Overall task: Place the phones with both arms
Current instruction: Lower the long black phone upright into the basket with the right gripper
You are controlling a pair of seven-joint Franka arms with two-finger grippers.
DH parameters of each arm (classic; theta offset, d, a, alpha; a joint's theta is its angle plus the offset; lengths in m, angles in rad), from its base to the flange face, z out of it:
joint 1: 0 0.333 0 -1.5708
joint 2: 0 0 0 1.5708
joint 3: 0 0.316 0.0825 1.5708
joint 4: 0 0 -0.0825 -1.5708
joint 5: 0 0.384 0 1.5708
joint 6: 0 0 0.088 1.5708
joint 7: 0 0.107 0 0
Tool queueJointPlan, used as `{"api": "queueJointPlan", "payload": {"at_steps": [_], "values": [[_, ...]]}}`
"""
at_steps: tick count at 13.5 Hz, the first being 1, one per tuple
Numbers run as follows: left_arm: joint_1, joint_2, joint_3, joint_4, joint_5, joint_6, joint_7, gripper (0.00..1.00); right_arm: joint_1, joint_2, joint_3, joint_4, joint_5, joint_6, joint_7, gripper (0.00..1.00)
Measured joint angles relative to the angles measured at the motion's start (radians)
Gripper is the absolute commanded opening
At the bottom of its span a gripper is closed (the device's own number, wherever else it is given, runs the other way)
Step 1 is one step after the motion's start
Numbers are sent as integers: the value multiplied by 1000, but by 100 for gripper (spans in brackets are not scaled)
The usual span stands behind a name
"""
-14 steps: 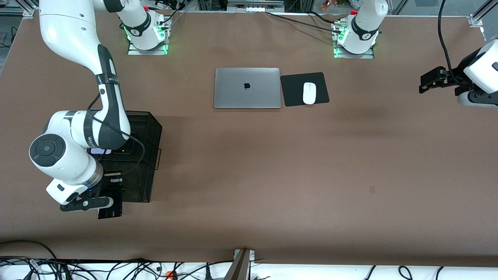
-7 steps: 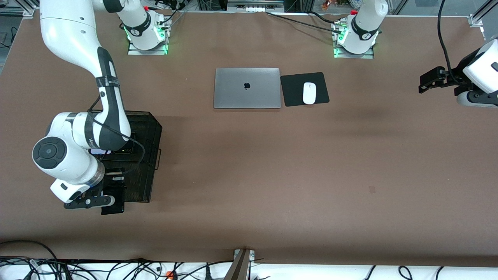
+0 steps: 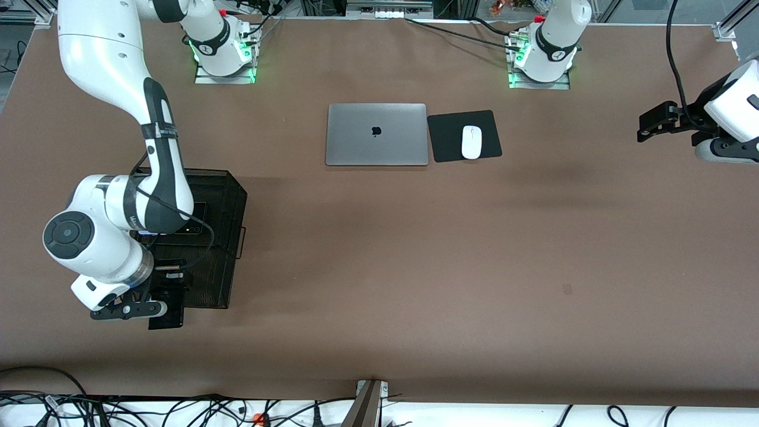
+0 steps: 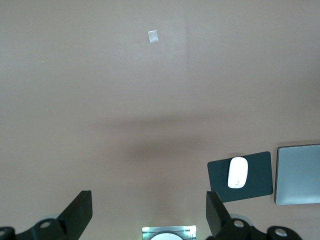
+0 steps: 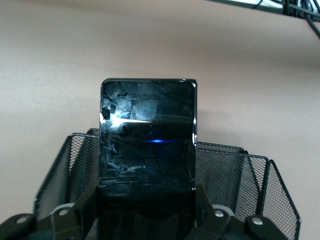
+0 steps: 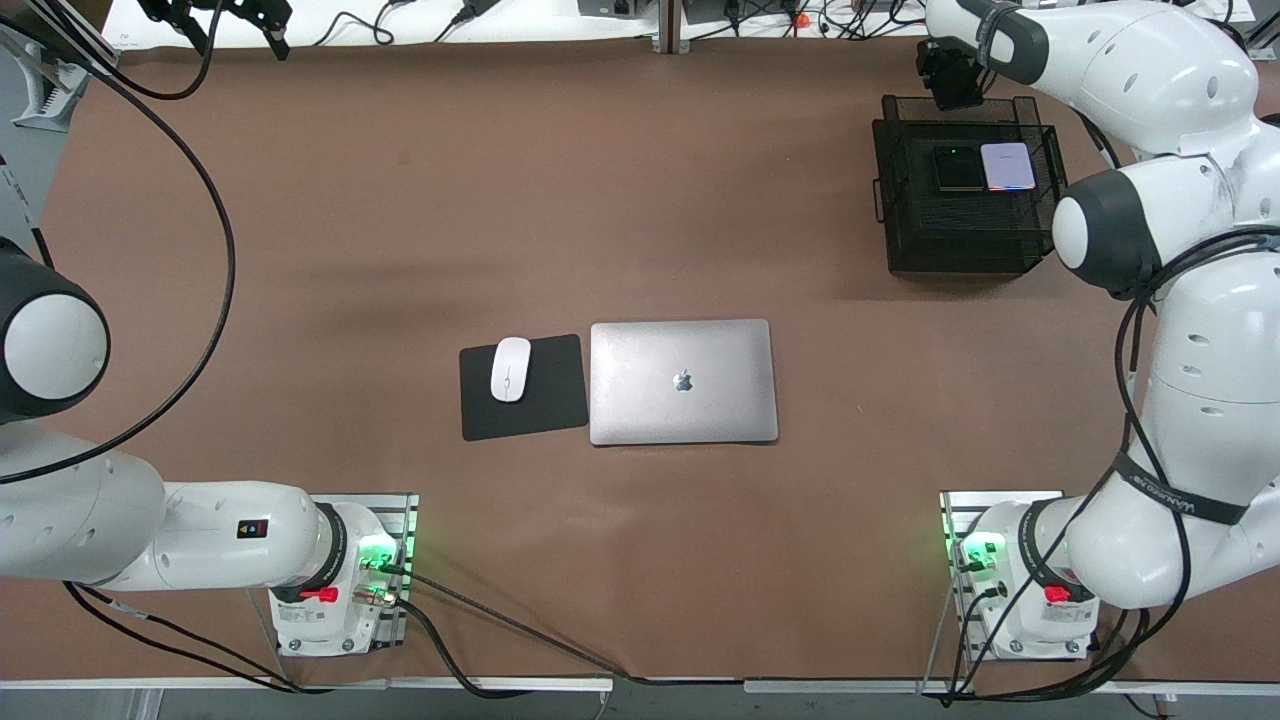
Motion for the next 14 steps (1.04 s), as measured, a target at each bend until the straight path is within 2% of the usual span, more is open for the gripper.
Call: {"api": "queueJointPlan", "payload": {"at_steps": [9, 10, 11, 12, 14], "values": [[0, 0, 1, 0, 0, 0, 0, 100, -44, 10, 2, -53, 9, -105, -4, 0], [0, 0, 1, 0, 0, 0, 0, 100, -48, 10, 2, -53, 14, -115, -4, 5], [0, 0, 1, 0, 0, 0, 0, 100, -54, 11, 2, -53, 24, -121, -4, 29], [0, 0, 1, 0, 0, 0, 0, 100, -59, 11, 2, -53, 32, -129, -4, 45], [0, 0, 1, 0, 0, 0, 0, 100, -64, 11, 2, -54, 39, -145, -4, 45]]}}
